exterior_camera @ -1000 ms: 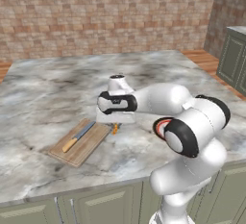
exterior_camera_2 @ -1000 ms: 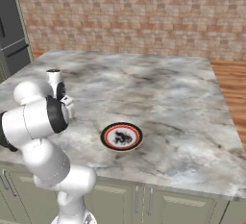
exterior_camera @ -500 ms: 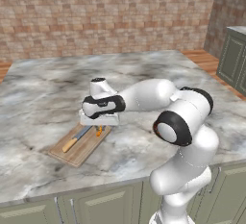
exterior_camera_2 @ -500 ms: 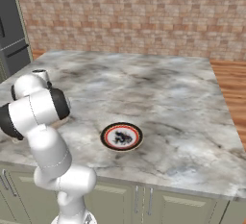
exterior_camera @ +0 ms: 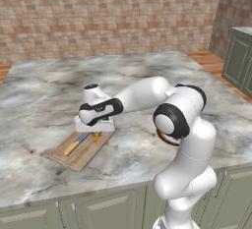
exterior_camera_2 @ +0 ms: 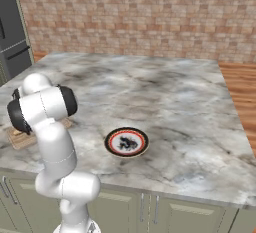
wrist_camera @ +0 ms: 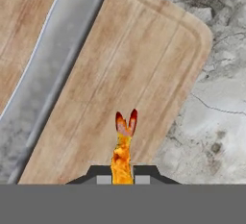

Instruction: Pick up the knife from the drawer and place it on the cutting board. Then place the meat from the plate to the cutting board.

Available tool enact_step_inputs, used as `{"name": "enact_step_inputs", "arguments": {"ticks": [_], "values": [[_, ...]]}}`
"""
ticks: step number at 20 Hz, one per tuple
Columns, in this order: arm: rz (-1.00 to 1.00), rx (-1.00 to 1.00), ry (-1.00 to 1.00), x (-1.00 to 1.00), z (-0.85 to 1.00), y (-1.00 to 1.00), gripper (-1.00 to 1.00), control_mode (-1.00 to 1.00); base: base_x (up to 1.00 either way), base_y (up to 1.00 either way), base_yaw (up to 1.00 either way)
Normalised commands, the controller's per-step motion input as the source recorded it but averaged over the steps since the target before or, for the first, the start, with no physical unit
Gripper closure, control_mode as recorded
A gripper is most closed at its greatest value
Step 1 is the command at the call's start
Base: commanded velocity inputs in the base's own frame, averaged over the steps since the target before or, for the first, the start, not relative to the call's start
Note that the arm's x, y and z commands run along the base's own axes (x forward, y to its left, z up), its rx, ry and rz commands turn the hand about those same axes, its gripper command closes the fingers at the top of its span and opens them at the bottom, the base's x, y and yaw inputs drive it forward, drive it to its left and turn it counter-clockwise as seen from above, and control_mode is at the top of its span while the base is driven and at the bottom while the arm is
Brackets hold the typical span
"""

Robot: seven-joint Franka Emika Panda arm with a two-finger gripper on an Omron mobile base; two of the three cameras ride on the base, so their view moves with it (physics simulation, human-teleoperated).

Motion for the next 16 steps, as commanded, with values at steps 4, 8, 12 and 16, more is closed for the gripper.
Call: {"name": "enact_step_inputs", "arguments": {"ticks": [4,8,12,16], "values": [[0.00,0.00,0.00,0.01,-0.19,0.10,1.00,-1.00,0.00,0.00,0.00],[0.00,0.00,0.00,0.00,-0.20,0.01,1.00,-1.00,0.00,0.00,0.00],[0.00,0.00,0.00,0.00,-0.22,0.00,-1.00,-1.00,0.00,0.00,0.00],[0.00,0.00,0.00,-0.01,-0.03,0.00,-1.00,-1.00,0.00,0.00,0.00]]}}
